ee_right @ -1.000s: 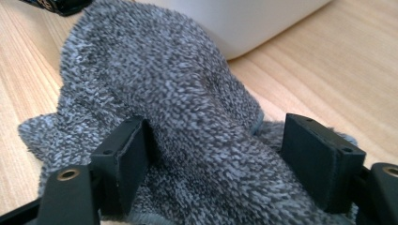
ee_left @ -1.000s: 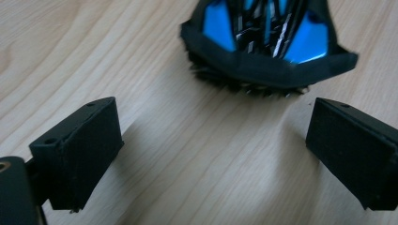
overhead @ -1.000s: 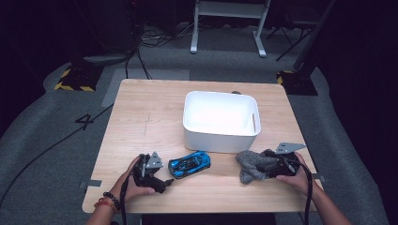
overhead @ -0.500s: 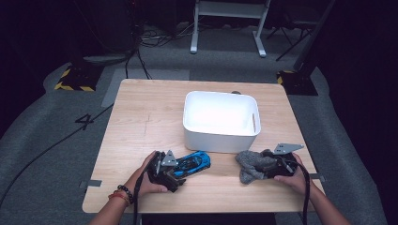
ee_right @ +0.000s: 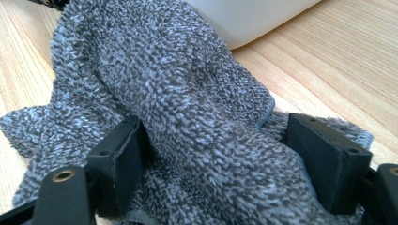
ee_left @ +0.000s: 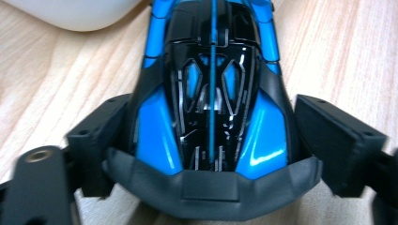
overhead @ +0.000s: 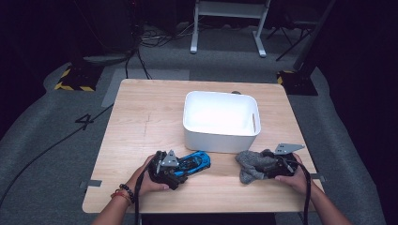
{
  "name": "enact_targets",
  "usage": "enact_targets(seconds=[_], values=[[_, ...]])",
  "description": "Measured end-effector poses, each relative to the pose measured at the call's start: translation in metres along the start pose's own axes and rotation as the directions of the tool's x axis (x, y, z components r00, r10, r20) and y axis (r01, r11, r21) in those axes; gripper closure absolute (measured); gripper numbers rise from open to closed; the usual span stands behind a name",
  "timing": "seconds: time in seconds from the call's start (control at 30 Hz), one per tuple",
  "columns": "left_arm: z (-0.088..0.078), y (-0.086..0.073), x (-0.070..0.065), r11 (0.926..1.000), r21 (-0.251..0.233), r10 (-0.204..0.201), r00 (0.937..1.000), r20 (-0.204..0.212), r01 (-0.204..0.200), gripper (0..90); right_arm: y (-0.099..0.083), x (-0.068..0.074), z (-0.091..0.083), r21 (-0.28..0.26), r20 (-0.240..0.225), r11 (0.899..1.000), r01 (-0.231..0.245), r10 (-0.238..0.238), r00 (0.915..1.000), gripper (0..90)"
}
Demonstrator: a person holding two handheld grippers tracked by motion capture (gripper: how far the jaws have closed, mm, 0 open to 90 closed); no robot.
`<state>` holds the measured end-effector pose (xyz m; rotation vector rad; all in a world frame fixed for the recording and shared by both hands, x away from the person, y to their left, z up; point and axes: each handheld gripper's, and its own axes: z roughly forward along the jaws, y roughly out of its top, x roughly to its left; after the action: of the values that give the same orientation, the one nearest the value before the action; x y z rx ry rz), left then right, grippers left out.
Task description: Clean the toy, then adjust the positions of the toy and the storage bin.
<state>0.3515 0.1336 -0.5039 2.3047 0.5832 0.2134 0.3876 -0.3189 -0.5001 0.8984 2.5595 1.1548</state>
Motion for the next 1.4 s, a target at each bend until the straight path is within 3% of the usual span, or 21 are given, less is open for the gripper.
enact_targets(seconds=[0.07, 1.4], values=[[-0.0012, -0.0010, 0.0021, 1.0000, -0.006, 0.004, 1.0000, 0.003, -0.004, 23.1, -0.0001, -0.0006, 0.0002, -0.003, -0.004, 1.000, 0.003, -0.003, 1.0000, 22.1], [-0.0033, 0.0007, 0.0033, 0.9998, -0.016, 0.015, 0.9997, 0.020, -0.014, 24.2, -0.0028, -0.0012, 0.0006, -0.025, -0.006, 1.000, 0.007, -0.007, 1.0000, 21.6]])
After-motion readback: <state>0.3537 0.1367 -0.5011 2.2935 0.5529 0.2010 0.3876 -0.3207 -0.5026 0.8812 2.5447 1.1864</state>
